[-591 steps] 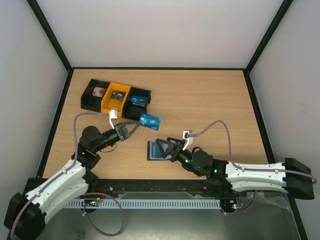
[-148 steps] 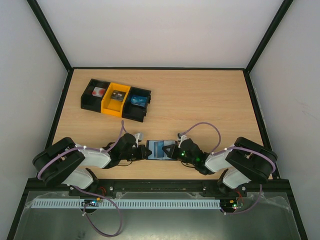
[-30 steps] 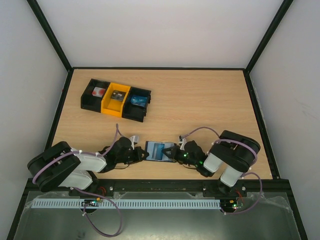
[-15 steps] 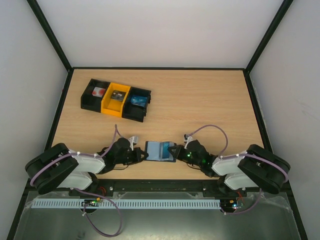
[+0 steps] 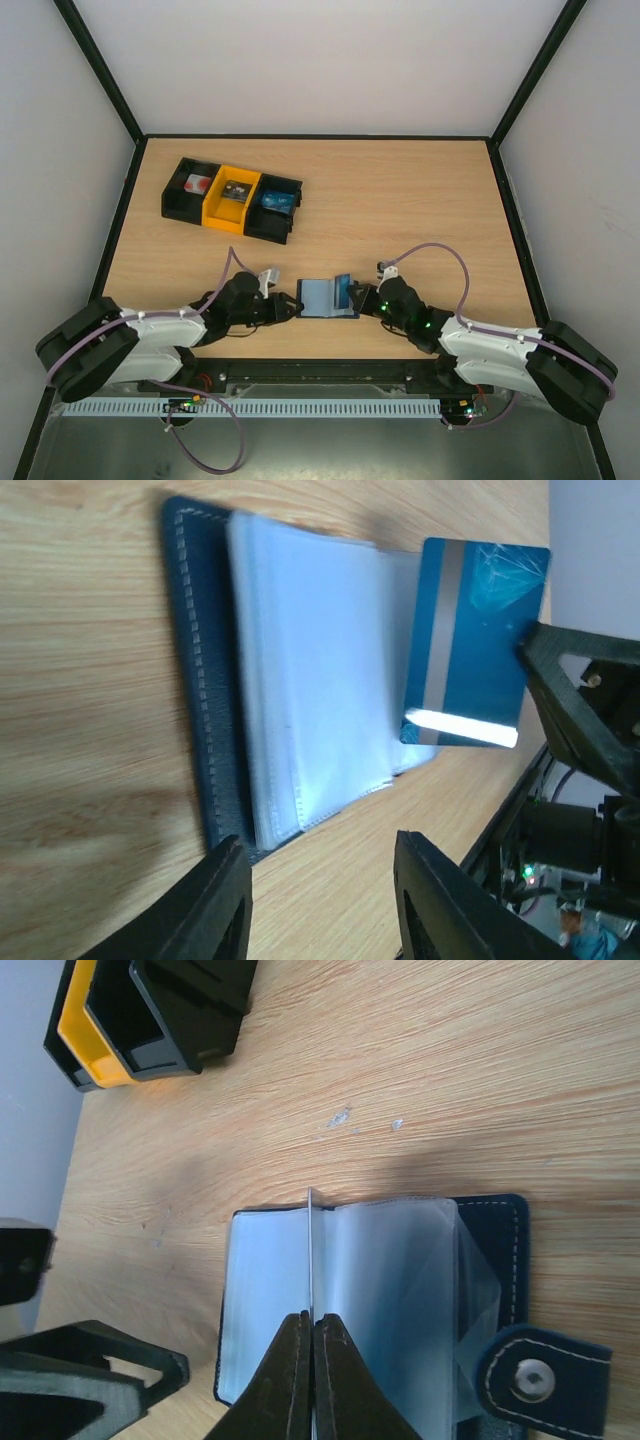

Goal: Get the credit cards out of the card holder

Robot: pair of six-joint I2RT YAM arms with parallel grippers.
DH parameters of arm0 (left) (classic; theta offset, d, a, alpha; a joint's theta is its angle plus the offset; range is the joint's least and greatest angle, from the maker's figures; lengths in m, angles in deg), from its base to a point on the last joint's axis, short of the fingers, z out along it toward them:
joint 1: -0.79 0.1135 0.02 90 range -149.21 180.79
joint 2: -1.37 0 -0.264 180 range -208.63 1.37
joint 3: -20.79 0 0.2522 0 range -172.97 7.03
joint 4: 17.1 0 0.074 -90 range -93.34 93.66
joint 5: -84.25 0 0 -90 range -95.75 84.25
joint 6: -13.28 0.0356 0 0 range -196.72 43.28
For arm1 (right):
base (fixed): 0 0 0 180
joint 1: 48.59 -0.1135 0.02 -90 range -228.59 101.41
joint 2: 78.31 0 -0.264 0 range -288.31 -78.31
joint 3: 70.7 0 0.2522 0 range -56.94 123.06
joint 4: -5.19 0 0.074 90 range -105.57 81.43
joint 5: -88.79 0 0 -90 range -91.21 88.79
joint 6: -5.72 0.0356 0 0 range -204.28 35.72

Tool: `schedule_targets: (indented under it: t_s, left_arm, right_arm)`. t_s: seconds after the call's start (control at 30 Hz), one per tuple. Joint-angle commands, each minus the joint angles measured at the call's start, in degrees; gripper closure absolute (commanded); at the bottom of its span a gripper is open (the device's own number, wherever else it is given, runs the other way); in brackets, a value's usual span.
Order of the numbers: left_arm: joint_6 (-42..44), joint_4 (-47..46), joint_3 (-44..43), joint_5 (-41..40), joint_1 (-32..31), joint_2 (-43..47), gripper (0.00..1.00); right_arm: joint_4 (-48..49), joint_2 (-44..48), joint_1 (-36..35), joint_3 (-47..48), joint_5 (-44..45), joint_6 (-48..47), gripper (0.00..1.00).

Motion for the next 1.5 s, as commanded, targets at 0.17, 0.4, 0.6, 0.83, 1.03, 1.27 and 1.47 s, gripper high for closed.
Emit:
schedule_targets:
  t_s: [0.17, 0.4, 0.6, 0.83, 1.03, 1.27, 1.47]
  left_arm:
    - [1.94, 8.27, -1.93, -1.50, 0.28, 8.91, 0.40]
    - [2.89, 12.42, -2.95, -2.62, 0.79, 12.25, 0.19]
    - [3.45, 16.08, -4.32, -3.88, 1.16, 14.74, 0.00]
    - [3.67, 20.01, -6.02, -4.78, 2.10, 16.42, 0.00]
    - [3.97, 21.45, -6.50, -4.70, 2.32, 17.47, 0.00]
    - [4.09, 22.89, -7.29, -4.27, 2.92, 19.44, 0.01]
    - [4.49, 24.62, -8.14, -0.04, 7.11, 20.60, 0.08]
  right_arm:
    - [-7.82, 3.80, 0.21, 1.78, 2.49, -3.42, 0.98]
    - [-9.30, 7.12, 0.14, 1.92, 3.05, -4.83, 0.98]
    - [-11.85, 8.26, 0.18, 3.97, 2.69, -7.53, 0.98]
    - [-11.23, 8.65, 0.20, 4.47, 1.64, -9.37, 0.98]
    - [-9.60, 6.70, 0.15, 5.72, -0.30, -10.75, 0.98]
    - [-8.67, 3.72, 0.09, 8.22, -2.28, -13.30, 0.98]
    - [-9.09, 2.90, -0.25, 10.68, -0.93, -18.87, 0.98]
